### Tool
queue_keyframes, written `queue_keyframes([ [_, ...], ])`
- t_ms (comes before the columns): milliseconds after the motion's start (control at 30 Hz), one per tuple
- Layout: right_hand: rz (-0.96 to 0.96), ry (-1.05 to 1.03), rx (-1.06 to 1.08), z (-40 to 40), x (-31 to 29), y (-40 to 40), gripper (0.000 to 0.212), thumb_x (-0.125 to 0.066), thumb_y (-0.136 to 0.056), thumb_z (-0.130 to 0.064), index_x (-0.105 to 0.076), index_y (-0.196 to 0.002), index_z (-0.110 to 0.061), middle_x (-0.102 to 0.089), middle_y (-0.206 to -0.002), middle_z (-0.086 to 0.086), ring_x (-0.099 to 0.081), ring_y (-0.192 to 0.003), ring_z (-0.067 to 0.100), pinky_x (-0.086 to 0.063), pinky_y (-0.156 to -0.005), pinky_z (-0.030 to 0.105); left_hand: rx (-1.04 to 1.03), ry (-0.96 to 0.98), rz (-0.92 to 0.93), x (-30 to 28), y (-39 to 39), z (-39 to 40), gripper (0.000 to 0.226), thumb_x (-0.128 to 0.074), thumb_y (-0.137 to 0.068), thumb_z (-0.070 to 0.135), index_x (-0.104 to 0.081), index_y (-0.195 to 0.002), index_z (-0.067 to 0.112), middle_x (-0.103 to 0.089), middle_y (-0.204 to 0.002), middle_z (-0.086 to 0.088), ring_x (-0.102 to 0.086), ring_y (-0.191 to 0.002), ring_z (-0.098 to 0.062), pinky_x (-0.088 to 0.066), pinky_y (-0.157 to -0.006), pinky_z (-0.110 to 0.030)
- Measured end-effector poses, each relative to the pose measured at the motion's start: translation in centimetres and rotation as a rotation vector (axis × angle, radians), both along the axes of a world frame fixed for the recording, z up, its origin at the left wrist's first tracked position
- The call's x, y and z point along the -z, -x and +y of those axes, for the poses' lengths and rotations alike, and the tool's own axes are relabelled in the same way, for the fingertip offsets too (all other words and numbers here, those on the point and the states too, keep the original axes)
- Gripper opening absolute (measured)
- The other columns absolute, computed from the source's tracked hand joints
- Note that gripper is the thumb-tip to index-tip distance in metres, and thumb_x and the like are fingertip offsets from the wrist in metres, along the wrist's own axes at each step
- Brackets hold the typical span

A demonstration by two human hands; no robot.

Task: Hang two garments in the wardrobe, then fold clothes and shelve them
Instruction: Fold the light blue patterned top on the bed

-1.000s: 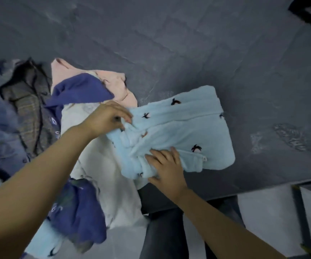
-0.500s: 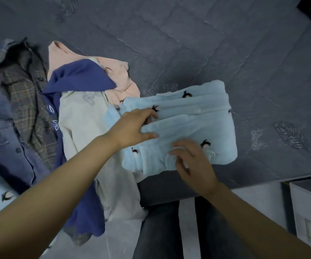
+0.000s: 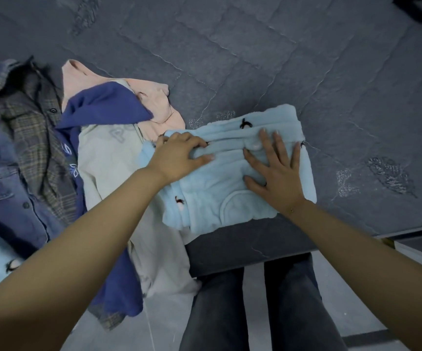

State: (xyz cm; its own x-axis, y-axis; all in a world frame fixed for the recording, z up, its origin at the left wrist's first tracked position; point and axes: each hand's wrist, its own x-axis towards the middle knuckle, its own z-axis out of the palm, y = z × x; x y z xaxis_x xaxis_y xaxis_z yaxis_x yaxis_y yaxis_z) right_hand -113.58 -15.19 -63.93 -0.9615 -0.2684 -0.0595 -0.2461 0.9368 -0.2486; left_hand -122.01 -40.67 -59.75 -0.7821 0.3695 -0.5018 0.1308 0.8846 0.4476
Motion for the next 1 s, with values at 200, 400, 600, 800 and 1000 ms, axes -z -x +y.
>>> queue_keyframes([
  [200,-0.059,0.011,0.016,-0.2,-0.6,0.5,0.061,-0.046,-0.088,-0.057,-0.043,-0.145,-0.034,-0.009,-0.163,0.01,-0.003,-0.149,0.033,0.001,-0.112,0.069,0.102,0.005,0.408,-2.2,0.6,1.1,0.026,-0.053,-0.098,0.035,-0.07,-0.099,0.015,-0.065,-0.094,-0.002,-0.057,-0.096,-0.025,-0.027,-0.093,-0.035],
  [400,-0.112,0.355,0.078,0.0,-1.6,0.2,0.073,-0.073,-0.081,-0.034,-0.038,-0.142,-0.013,-0.018,-0.161,0.005,-0.007,-0.151,0.024,0.009,-0.119,0.051,0.43,-0.186,0.508,-5.1,-2.9,0.4,0.02,-0.052,-0.096,0.022,-0.067,-0.088,0.01,-0.065,-0.103,-0.005,-0.058,-0.095,-0.028,-0.041,-0.079,-0.039],
  [600,0.055,0.335,0.07,1.3,-2.1,-0.7,0.062,-0.07,-0.088,-0.033,-0.047,-0.142,-0.015,-0.036,-0.154,0.01,-0.029,-0.143,0.028,-0.016,-0.115,0.06,0.452,-0.075,0.19,-2.7,-6.4,0.6,0.009,-0.063,-0.087,0.014,-0.065,-0.081,0.007,-0.056,-0.132,-0.004,-0.052,-0.12,-0.025,-0.044,-0.088,-0.04],
  [800,0.042,0.468,0.151,2.2,-2.4,0.1,0.034,-0.068,-0.09,-0.022,-0.066,-0.123,-0.011,-0.052,-0.132,0.017,-0.043,-0.124,0.032,-0.039,-0.103,0.052,-0.05,-0.253,0.013,-2.9,-0.1,4.0,0.032,-0.048,-0.086,0.046,-0.066,-0.091,0.021,-0.066,-0.092,0.006,-0.056,-0.082,-0.013,-0.046,-0.076,-0.03],
  [1000,-0.003,0.431,0.138,3.0,-3.5,2.2,0.02,-0.064,-0.086,-0.003,-0.072,-0.105,-0.006,-0.06,-0.107,0.017,-0.052,-0.102,0.037,-0.046,-0.086,0.048,-0.112,-0.224,-0.266,-0.5,5.1,8.3,0.026,-0.06,-0.094,0.038,-0.056,-0.076,0.021,-0.049,-0.074,0.007,-0.043,-0.07,-0.008,-0.034,-0.062,-0.013],
])
